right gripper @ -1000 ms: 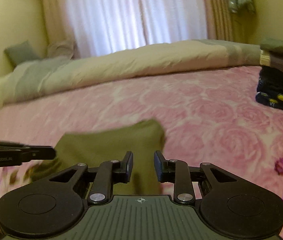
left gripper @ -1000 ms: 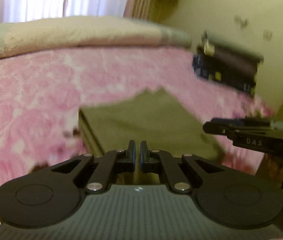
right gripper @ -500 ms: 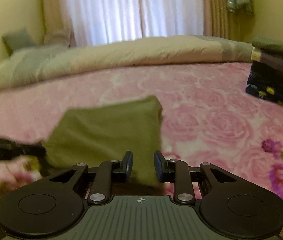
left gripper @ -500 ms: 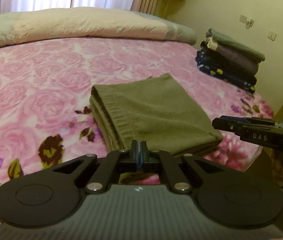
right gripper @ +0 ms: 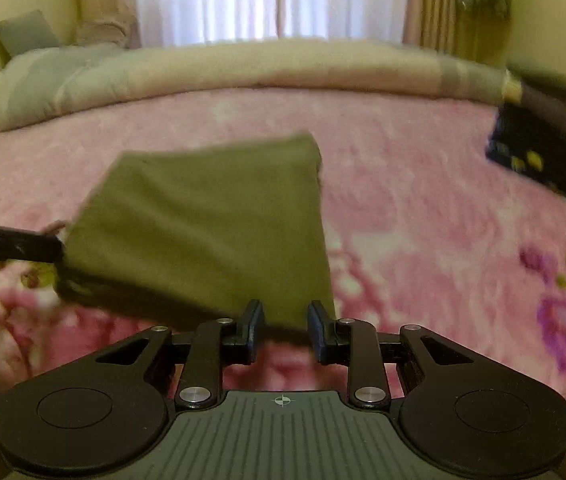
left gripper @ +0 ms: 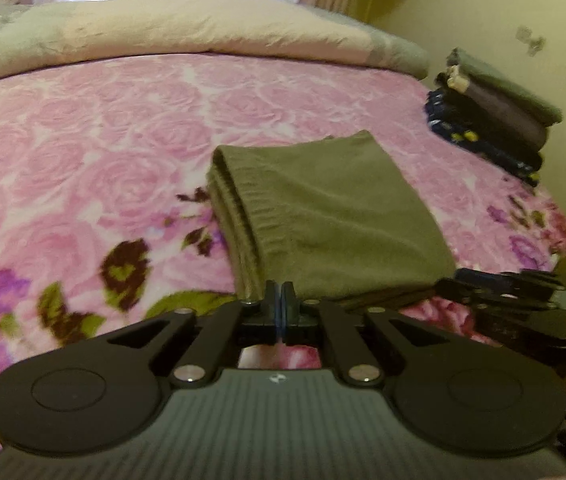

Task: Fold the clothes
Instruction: 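Release the trousers and lift both grippers away from the folded square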

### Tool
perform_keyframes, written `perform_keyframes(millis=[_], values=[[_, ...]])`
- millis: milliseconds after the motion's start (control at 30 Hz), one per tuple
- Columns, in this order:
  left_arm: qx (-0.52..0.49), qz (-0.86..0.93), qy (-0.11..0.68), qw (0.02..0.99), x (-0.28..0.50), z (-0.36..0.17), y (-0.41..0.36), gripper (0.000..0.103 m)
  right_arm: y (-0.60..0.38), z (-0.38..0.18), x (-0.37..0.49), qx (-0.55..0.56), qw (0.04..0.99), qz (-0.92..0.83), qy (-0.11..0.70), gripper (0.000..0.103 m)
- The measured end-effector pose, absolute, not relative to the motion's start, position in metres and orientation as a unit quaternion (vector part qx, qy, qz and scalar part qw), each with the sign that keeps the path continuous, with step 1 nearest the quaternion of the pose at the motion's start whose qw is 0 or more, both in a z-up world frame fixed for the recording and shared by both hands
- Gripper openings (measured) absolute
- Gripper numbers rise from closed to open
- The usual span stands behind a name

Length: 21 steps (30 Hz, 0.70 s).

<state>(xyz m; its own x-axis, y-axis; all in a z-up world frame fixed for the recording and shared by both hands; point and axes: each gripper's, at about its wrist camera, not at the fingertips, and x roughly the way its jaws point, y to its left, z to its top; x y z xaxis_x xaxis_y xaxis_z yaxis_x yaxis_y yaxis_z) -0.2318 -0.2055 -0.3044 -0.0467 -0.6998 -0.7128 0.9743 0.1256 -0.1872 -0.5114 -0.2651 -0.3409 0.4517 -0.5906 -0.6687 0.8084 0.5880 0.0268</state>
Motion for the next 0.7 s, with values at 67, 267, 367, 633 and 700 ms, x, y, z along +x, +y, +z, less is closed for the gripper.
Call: perform_keyframes(millis=[67, 267, 367, 633, 700], values=[[0.211, -0.611, 0.353, 0.676, -0.235, -0.299, -0.201, 0.004, -0.261, -0.334, -0.516, 0.198, 0.829, -0.42, 0.31, 0.028], [0.222, -0.586, 0.349, 0.697, -0.242, -0.282, -0.178, 0.023, -0.24, -0.317, -0.527, 0.245, 0.816, -0.433, 0.295, 0.075], [0.228, -0.579, 0.343, 0.703, -0.247, -0.274, -0.165, 0.031, -0.226, -0.307, -0.531, 0.242, 0.82, -0.436, 0.281, 0.079], [0.247, -0.562, 0.337, 0.714, -0.257, -0.261, -0.137, 0.038, -0.199, -0.284, -0.536, 0.252, 0.82, -0.44, 0.265, 0.079], [0.245, -0.561, 0.336, 0.716, -0.257, -0.258, -0.13, 0.038, -0.191, -0.279, -0.536, 0.252, 0.82, -0.441, 0.263, 0.079]])
